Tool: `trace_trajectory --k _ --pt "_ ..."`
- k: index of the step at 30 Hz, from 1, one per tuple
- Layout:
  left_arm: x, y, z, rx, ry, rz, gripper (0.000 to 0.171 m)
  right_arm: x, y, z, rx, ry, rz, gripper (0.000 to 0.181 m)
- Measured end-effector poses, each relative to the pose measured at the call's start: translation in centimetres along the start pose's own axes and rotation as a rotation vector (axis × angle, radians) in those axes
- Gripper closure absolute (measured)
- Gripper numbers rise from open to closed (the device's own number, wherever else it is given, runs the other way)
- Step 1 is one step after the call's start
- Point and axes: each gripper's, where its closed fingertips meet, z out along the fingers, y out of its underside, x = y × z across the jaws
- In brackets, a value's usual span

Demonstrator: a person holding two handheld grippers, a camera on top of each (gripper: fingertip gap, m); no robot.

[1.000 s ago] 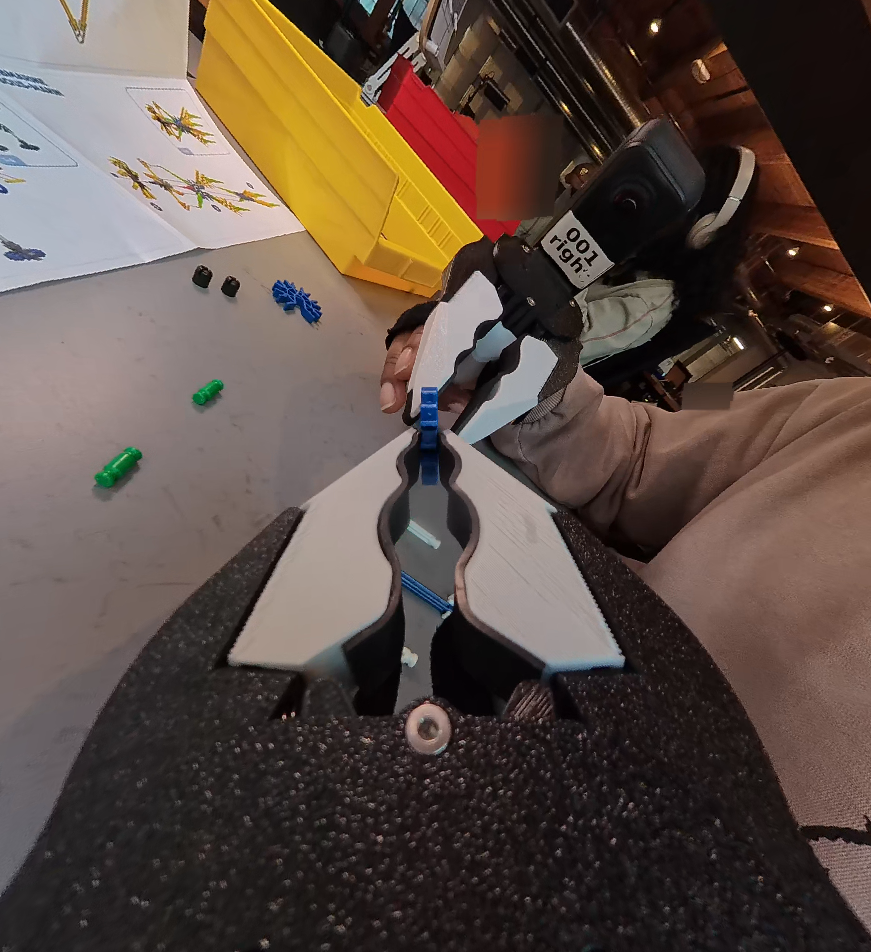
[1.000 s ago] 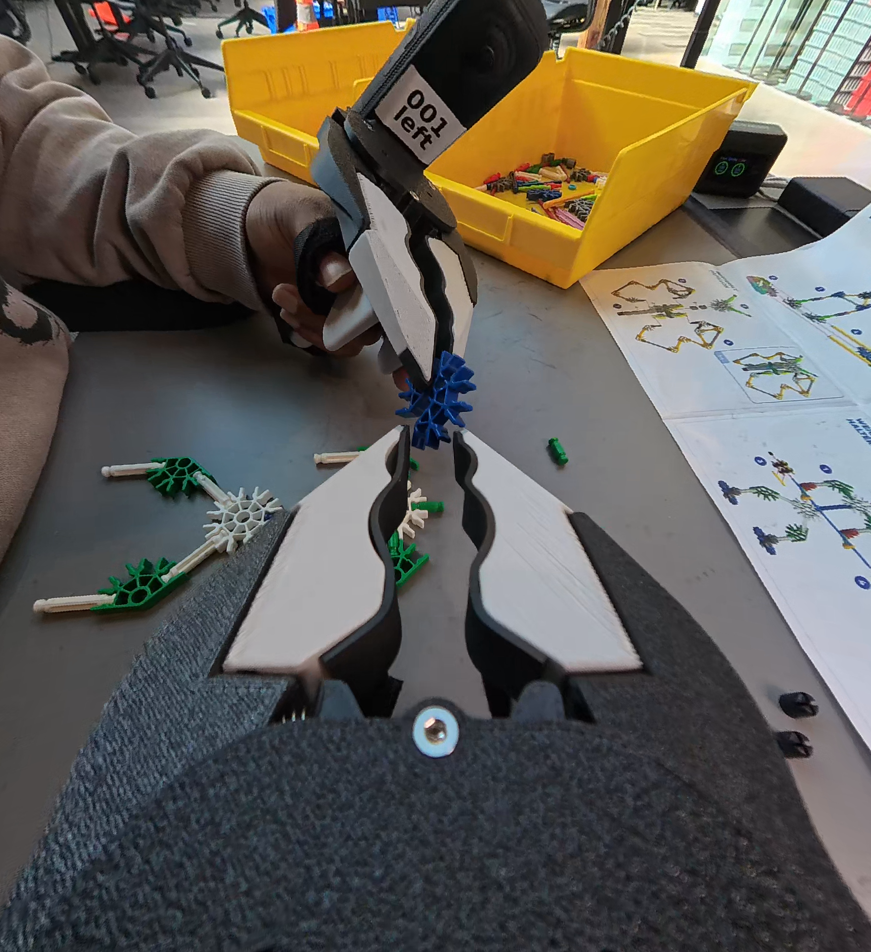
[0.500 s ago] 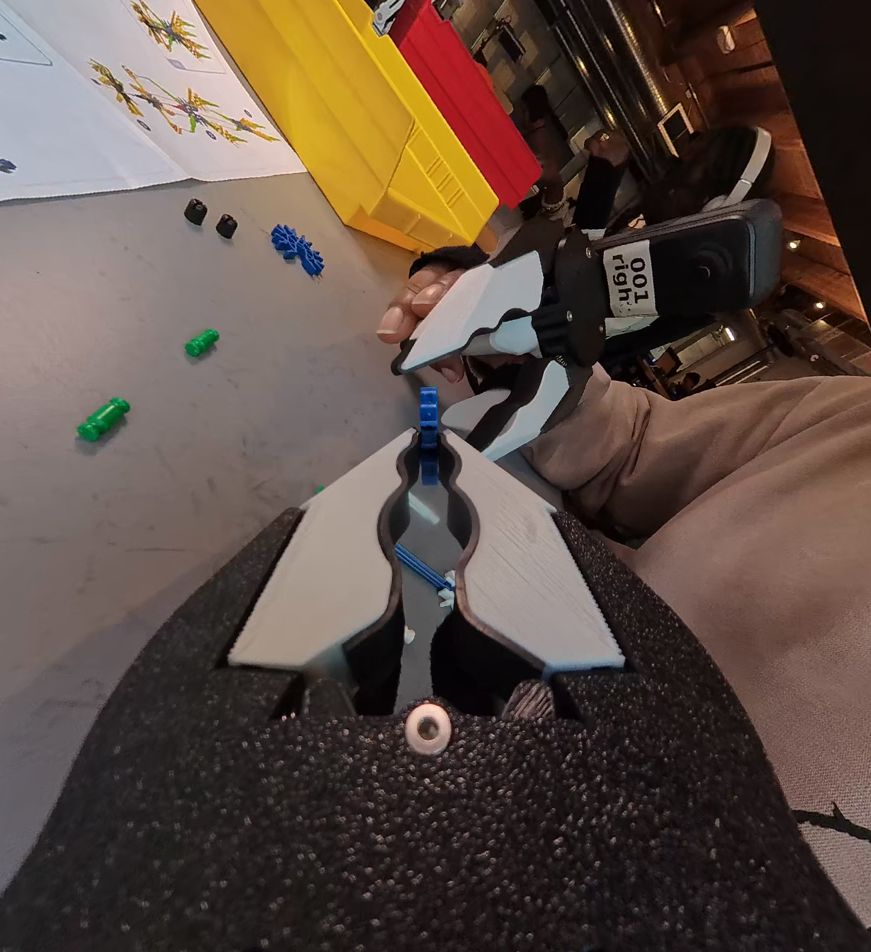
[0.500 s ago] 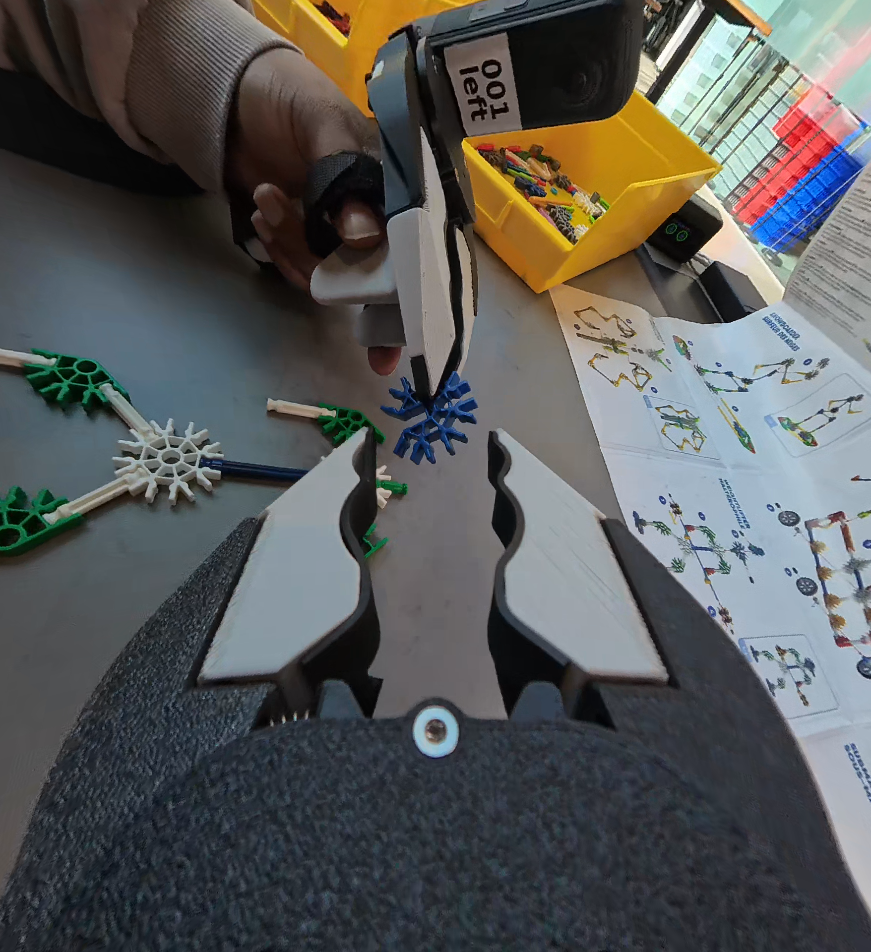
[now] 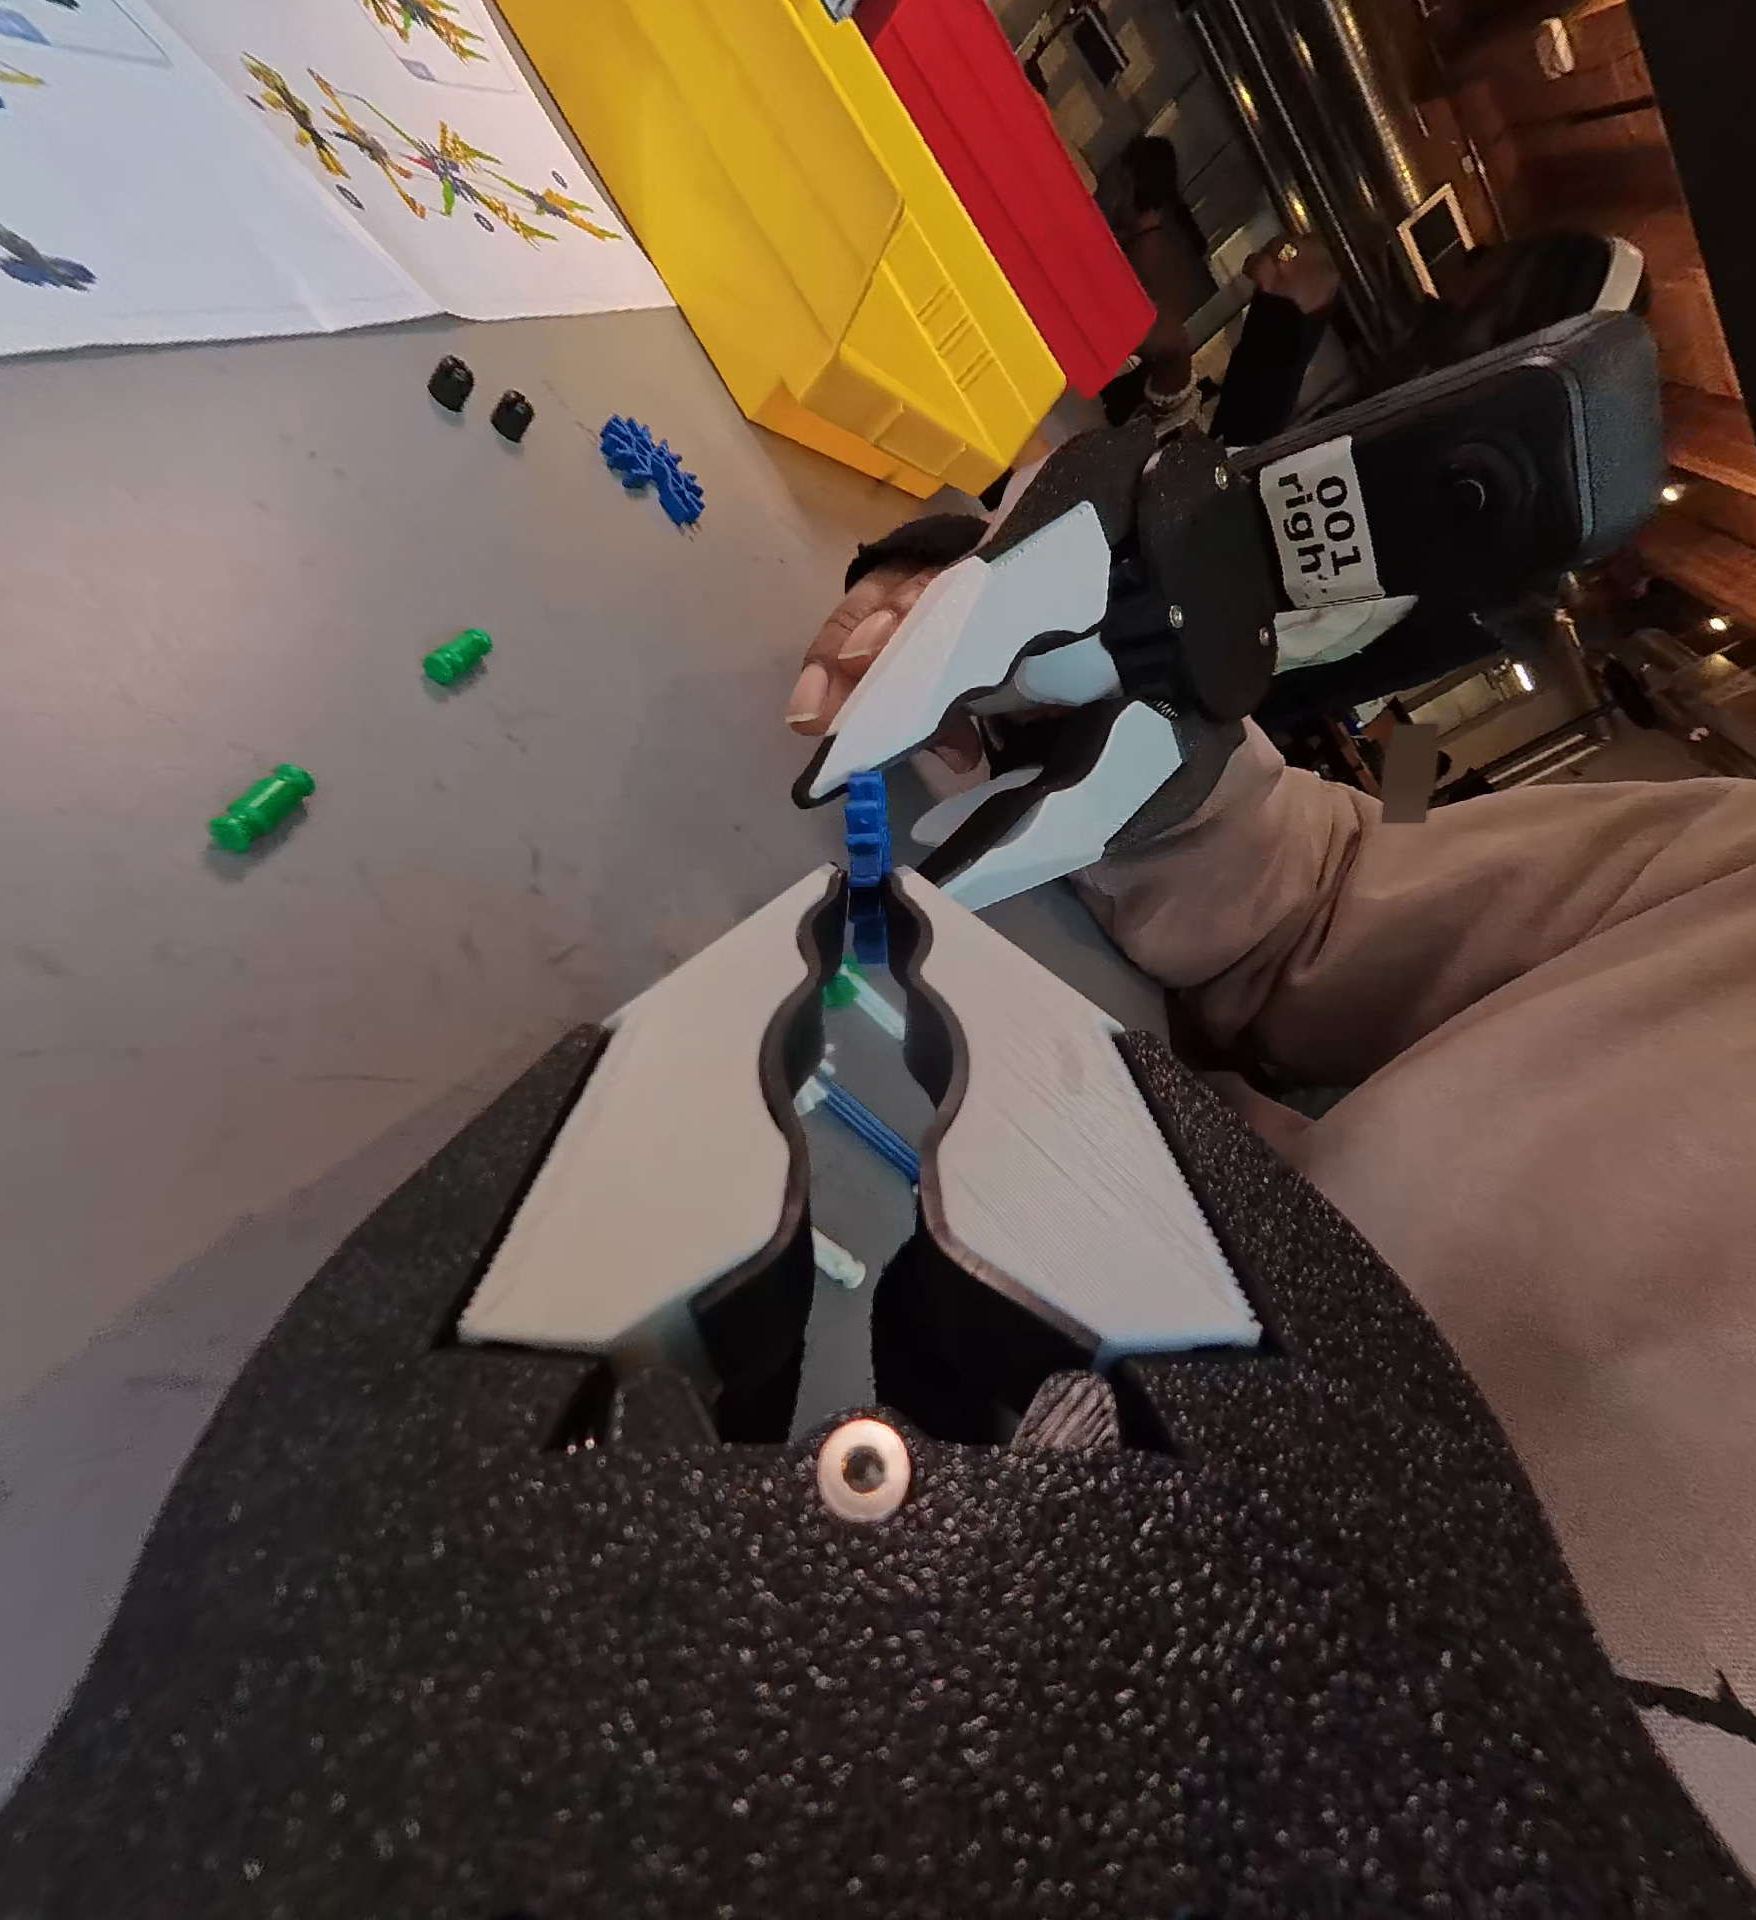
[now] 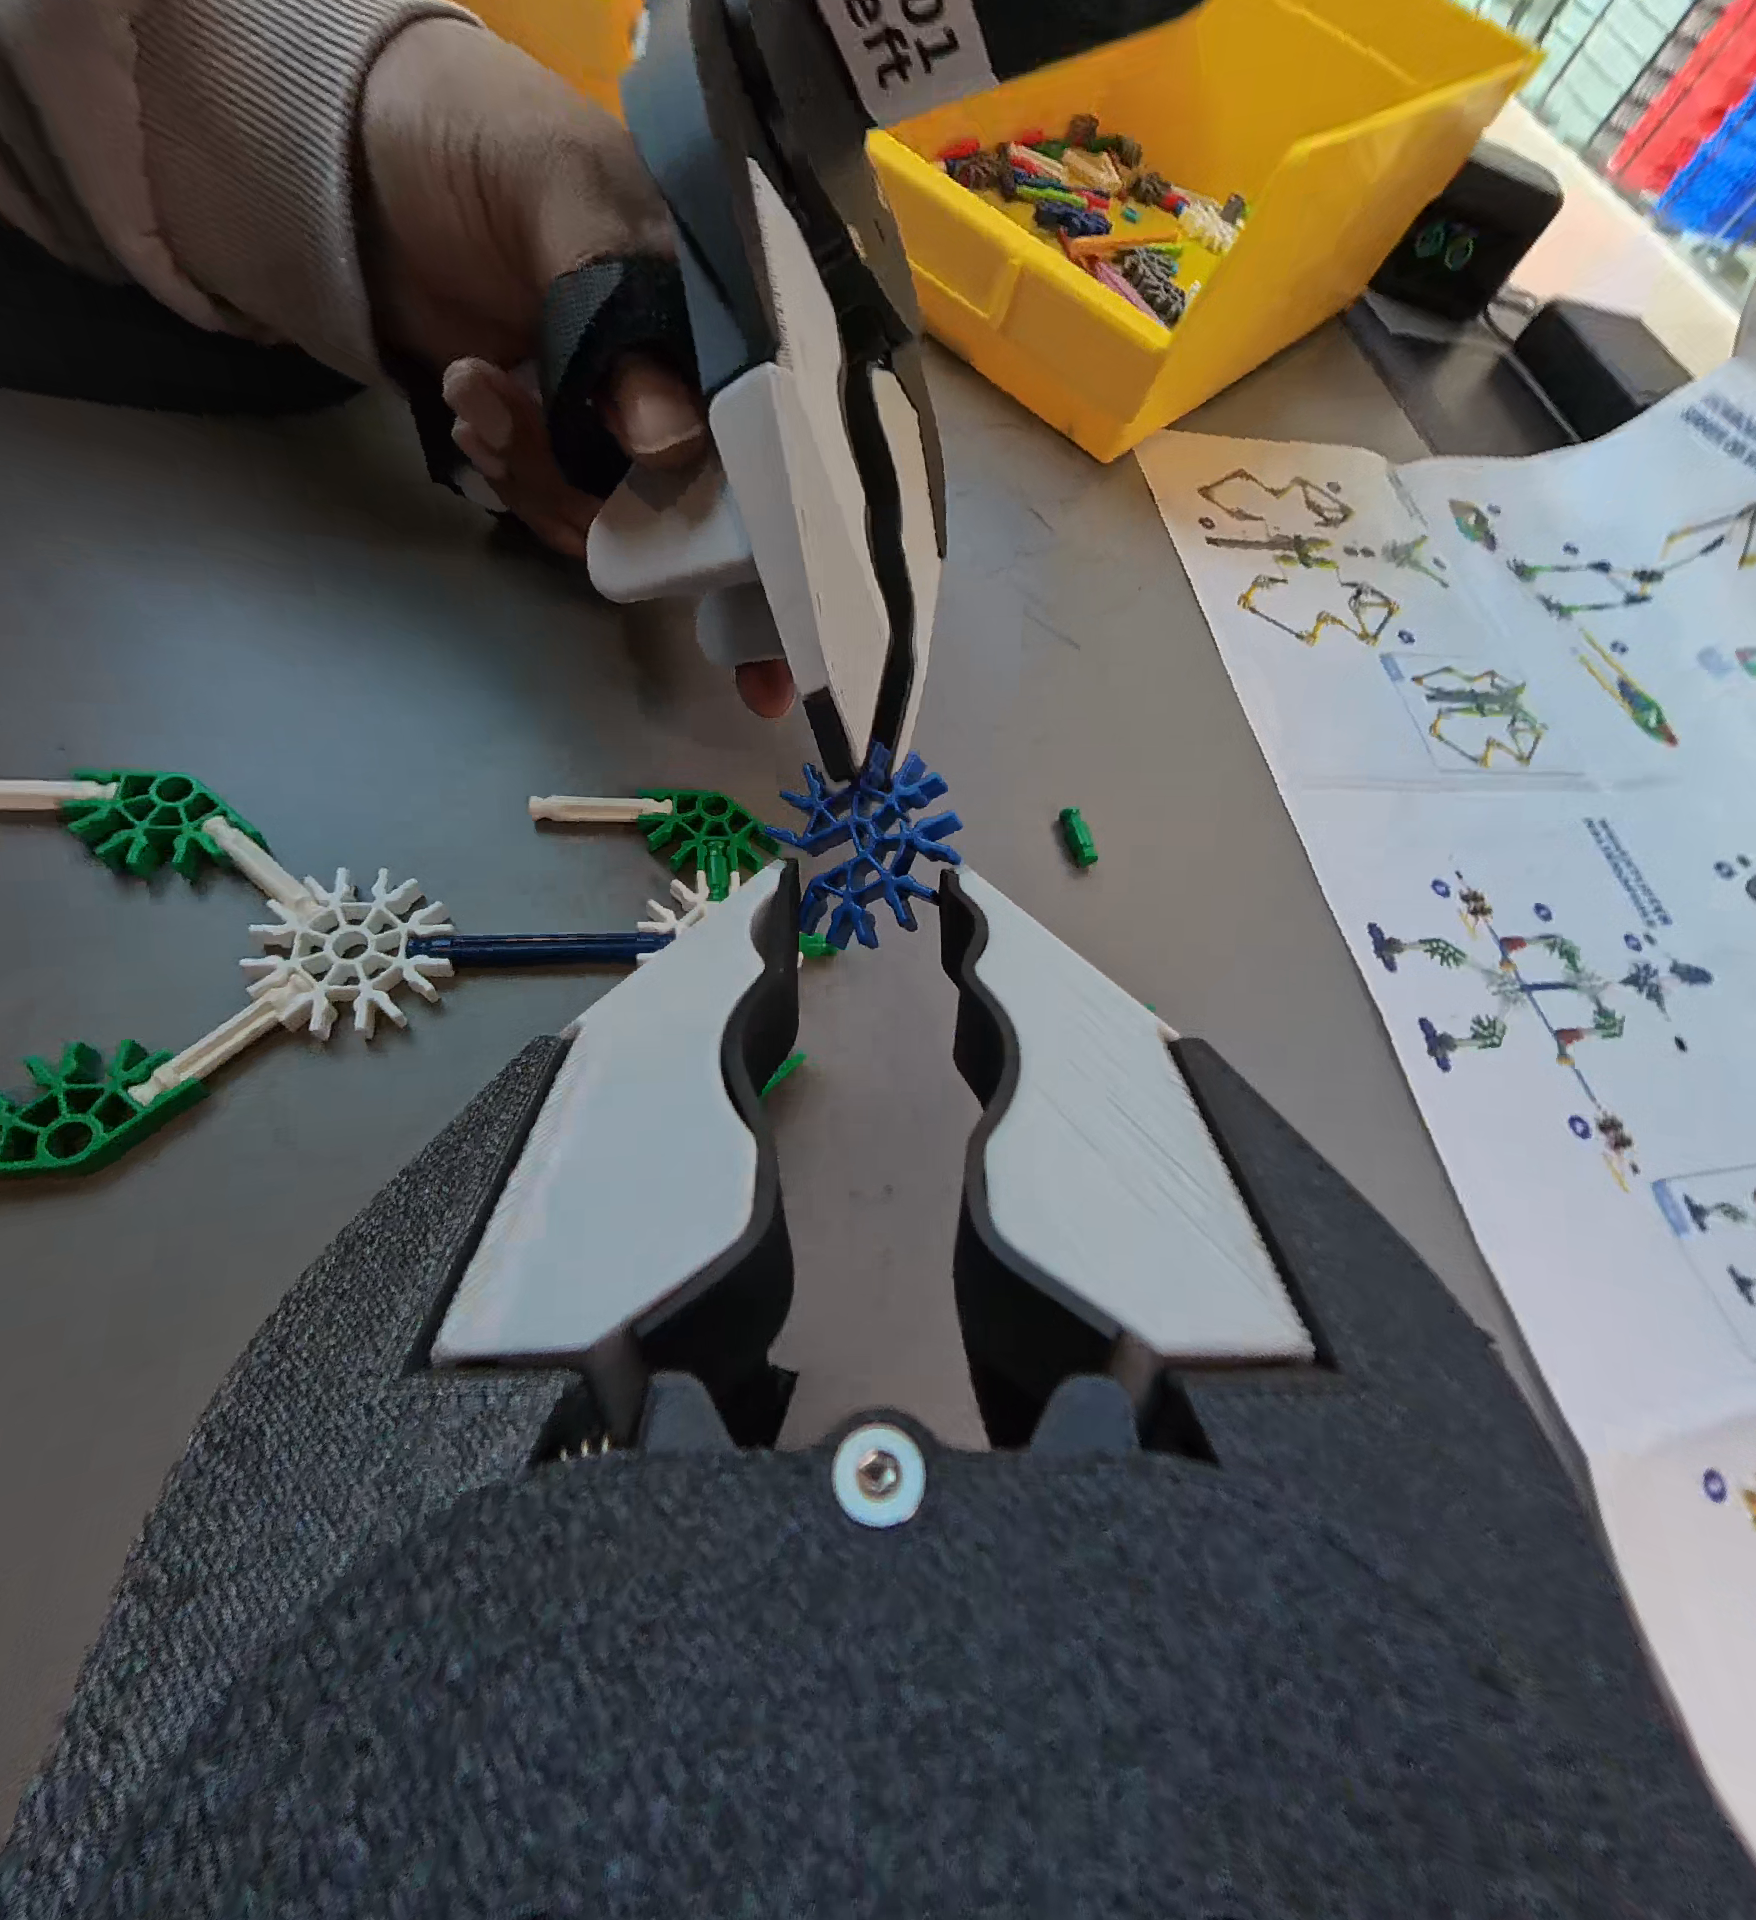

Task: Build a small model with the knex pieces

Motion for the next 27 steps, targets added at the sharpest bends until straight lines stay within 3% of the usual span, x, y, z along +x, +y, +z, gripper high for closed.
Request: trace_trajectory --k 5,11,27 --pt "-2.0 -0.6 -1.0 0.0 -0.151 0.111 0.166 0.6 1.3 0.1 -0.064 -0.023 0.153 0.156" --pt "-3.8 0.4 -0.5 -0.132 -0.334 0.328 0.163 0.4 2.5 1.1 -0.161 -0.025 0.225 0.157" --pt "-3.7 2.2 0.5 -0.236 -0.347 0.391 0.158 -0.2 2.8 2.2 -0.21 -0.058 0.351 0.165"
